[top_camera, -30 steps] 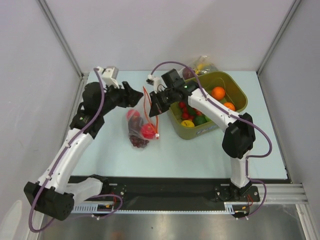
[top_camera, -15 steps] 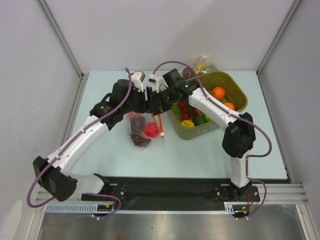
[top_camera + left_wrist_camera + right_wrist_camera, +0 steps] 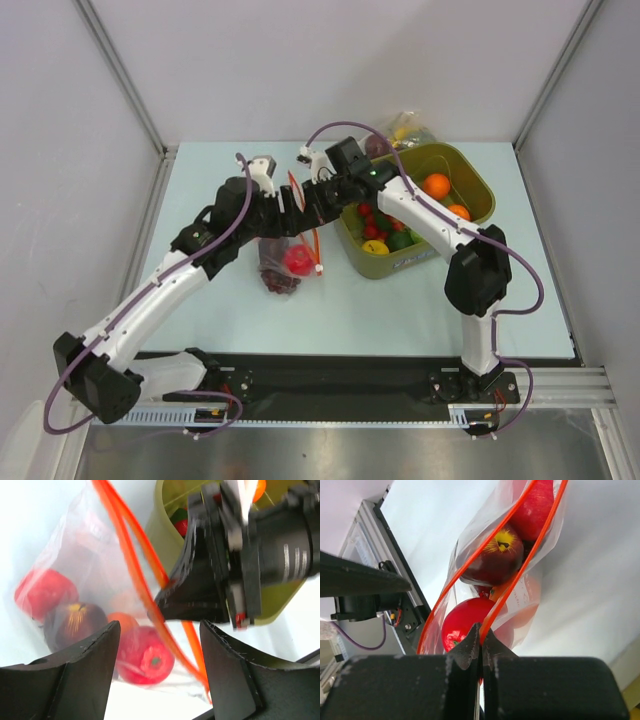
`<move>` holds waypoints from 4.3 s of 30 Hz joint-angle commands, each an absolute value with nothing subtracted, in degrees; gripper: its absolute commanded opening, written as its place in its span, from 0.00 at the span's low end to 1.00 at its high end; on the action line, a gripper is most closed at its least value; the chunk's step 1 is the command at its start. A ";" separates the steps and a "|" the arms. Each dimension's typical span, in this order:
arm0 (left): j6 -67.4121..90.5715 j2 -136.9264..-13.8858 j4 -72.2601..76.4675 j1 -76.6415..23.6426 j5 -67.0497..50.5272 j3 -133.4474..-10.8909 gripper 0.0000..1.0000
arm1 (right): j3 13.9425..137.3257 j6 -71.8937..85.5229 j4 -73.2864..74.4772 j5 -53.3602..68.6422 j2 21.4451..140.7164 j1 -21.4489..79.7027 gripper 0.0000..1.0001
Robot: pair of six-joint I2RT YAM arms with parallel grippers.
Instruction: Open the zip-top bag and remove the fake food
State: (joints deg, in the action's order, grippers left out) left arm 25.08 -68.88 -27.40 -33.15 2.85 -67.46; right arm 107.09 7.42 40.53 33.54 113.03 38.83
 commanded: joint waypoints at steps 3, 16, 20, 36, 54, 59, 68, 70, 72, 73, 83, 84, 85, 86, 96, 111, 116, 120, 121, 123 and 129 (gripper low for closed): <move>25.40 -63.54 -19.51 -32.96 1.41 -63.11 0.71 | 106.61 9.76 36.39 36.91 109.69 37.53 0.00; 25.93 -71.01 -26.01 -32.96 5.35 -67.06 0.70 | 106.00 9.40 36.39 36.91 109.25 37.62 0.00; 25.49 -71.46 -28.30 -32.96 7.29 -67.41 0.55 | 106.00 9.40 36.21 37.00 109.42 37.35 0.00; 20.83 -71.45 -43.14 -32.43 17.75 -77.16 0.01 | 106.43 8.70 41.31 24.36 107.75 32.96 0.00; 24.70 -71.19 -38.32 -32.52 12.31 -72.86 0.00 | 115.30 9.58 46.40 22.59 108.64 33.13 0.37; 25.40 -71.02 -35.95 -32.52 8.71 -72.69 0.00 | 118.56 8.70 46.41 22.59 106.00 35.68 0.60; 25.75 -69.61 -35.25 -32.52 7.21 -71.37 0.00 | 119.09 8.70 44.47 28.65 108.19 40.69 0.61; 25.58 -69.35 -35.16 -32.52 7.03 -70.93 0.00 | 118.57 8.88 44.47 29.44 108.98 41.13 0.60; 25.58 -68.73 -34.81 -32.52 6.59 -70.58 0.00 | 117.78 8.88 44.47 29.71 109.77 41.39 0.60; 25.66 -68.47 -34.37 -32.52 6.42 -70.49 0.00 | 117.16 8.88 44.30 29.53 109.86 41.74 0.60; 25.49 -66.89 -35.60 -32.52 6.68 -68.30 0.00 | 105.91 9.06 39.90 25.84 109.34 42.27 0.60; 25.49 -66.62 -35.16 -32.52 6.33 -67.94 0.01 | 105.47 8.44 39.73 25.67 109.34 42.45 0.61; 25.58 -66.36 -34.72 -32.52 6.07 -67.42 0.00 | 104.77 8.09 39.73 25.66 109.34 42.71 0.64; 25.66 -66.01 -33.93 -32.52 5.63 -66.80 0.00 | 104.50 7.82 39.73 25.66 109.34 43.41 0.66; 26.10 -66.09 -34.72 -32.52 5.01 -66.97 0.00 | 98.88 6.07 37.80 22.06 108.99 46.67 0.85; 28.12 -63.64 -35.60 -32.52 3.61 -65.66 0.00 | 86.40 8.61 25.14 15.82 106.35 48.60 0.91; 28.65 -63.11 -35.94 -32.43 3.69 -63.90 0.00 | 85.52 8.88 24.43 14.42 104.86 48.60 0.66; 28.30 -63.81 -36.04 -32.43 3.78 -63.54 0.00 | 86.04 8.61 24.61 14.06 102.22 48.60 0.48; 28.21 -63.98 -35.86 -32.43 3.26 -63.63 0.00 | 86.39 8.79 25.13 14.06 101.43 48.69 0.47; 27.78 -64.60 -35.51 -32.52 2.99 -63.98 0.00 | 87.44 8.96 26.45 14.24 100.64 48.60 0.46; 26.63 -66.27 -35.33 -32.52 3.51 -65.13 0.01 | 90.70 8.70 29.79 14.15 98.44 48.51 0.43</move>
